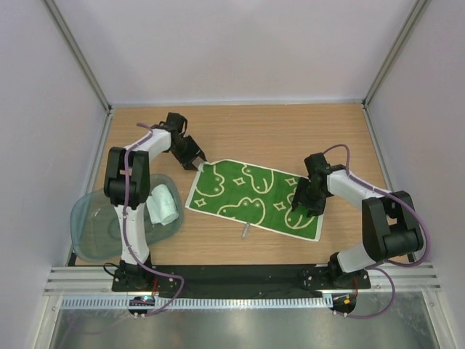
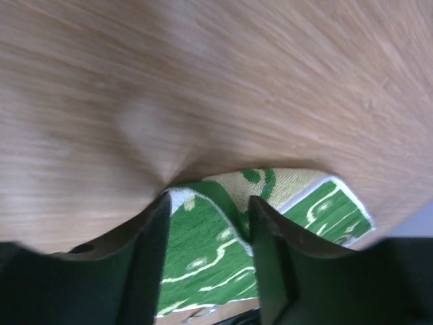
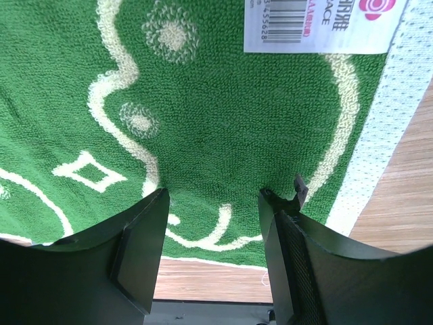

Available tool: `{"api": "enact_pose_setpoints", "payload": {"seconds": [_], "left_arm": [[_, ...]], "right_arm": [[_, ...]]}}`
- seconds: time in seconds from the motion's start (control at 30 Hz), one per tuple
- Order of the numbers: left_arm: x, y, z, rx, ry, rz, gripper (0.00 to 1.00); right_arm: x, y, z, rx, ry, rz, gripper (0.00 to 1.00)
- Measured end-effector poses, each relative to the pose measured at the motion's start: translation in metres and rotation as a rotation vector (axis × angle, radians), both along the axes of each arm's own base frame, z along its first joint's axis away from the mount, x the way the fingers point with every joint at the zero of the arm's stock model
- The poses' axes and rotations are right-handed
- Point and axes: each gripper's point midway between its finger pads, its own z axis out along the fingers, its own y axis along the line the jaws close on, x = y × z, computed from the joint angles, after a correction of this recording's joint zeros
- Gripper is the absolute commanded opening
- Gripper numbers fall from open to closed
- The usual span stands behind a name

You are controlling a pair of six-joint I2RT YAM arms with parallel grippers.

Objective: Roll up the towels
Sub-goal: Flatten the towel

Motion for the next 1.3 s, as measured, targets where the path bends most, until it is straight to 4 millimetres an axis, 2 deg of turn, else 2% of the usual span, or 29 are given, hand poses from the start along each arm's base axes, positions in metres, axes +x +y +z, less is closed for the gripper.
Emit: {"api": "enact_pose_setpoints", "payload": {"seconds": [0.07, 0.13, 0.17, 0.2, 0.37, 0.53, 0.6, 0.7, 0.77, 0.87, 0.97, 1.07, 1.3], "left_arm": [[0.005, 0.002, -0.004, -0.028, 0.016, 0.026, 0.77], [0.012, 0.004, 0.002, -0.058, 0.007, 0.043, 0.85], [0.016, 0.007, 0.005, -0.060, -0.006, 0.048, 0.98], [0.020, 0.010, 0.008, -0.059, -0.021, 0.051, 1.00], [0.021, 0.027, 0.022, 0.008, -0.065, 0.043, 1.00], [0.008, 0.037, 0.057, 0.092, -0.130, -0.009, 1.00], [0.000, 0.036, 0.070, 0.111, -0.158, -0.028, 1.00], [-0.022, 0.018, 0.080, 0.128, -0.183, -0.092, 1.00], [-0.041, 0.002, 0.074, 0.127, -0.173, -0.146, 1.00], [-0.073, -0.012, 0.049, 0.133, -0.101, -0.209, 1.00], [-0.099, -0.003, 0.021, 0.157, -0.014, -0.224, 1.00], [-0.111, 0.007, 0.008, 0.174, 0.027, -0.222, 1.00], [-0.124, 0.024, 0.005, 0.197, 0.040, -0.201, 1.00]], "right_arm": [[0.000, 0.000, 0.001, 0.000, 0.000, 0.002, 0.63], [0.000, 0.001, 0.002, -0.002, 0.002, 0.002, 0.63], [0.001, 0.000, 0.003, -0.004, 0.001, 0.003, 0.63], [0.001, 0.000, 0.004, -0.006, 0.000, 0.002, 0.64], [0.004, -0.002, 0.010, -0.016, -0.013, -0.001, 0.65], [0.008, -0.002, 0.019, -0.019, -0.043, -0.003, 0.65], [0.011, -0.002, 0.020, -0.019, -0.050, -0.004, 0.65], [0.013, -0.001, 0.022, -0.019, -0.054, -0.003, 0.65], [0.014, -0.001, 0.022, -0.018, -0.055, -0.002, 0.65], [0.013, -0.001, 0.022, -0.019, -0.052, -0.001, 0.65], [0.012, -0.001, 0.022, -0.021, -0.049, -0.001, 0.65], [0.011, -0.001, 0.022, -0.022, -0.045, -0.001, 0.65], [0.011, -0.001, 0.021, -0.021, -0.043, -0.001, 0.66]]}}
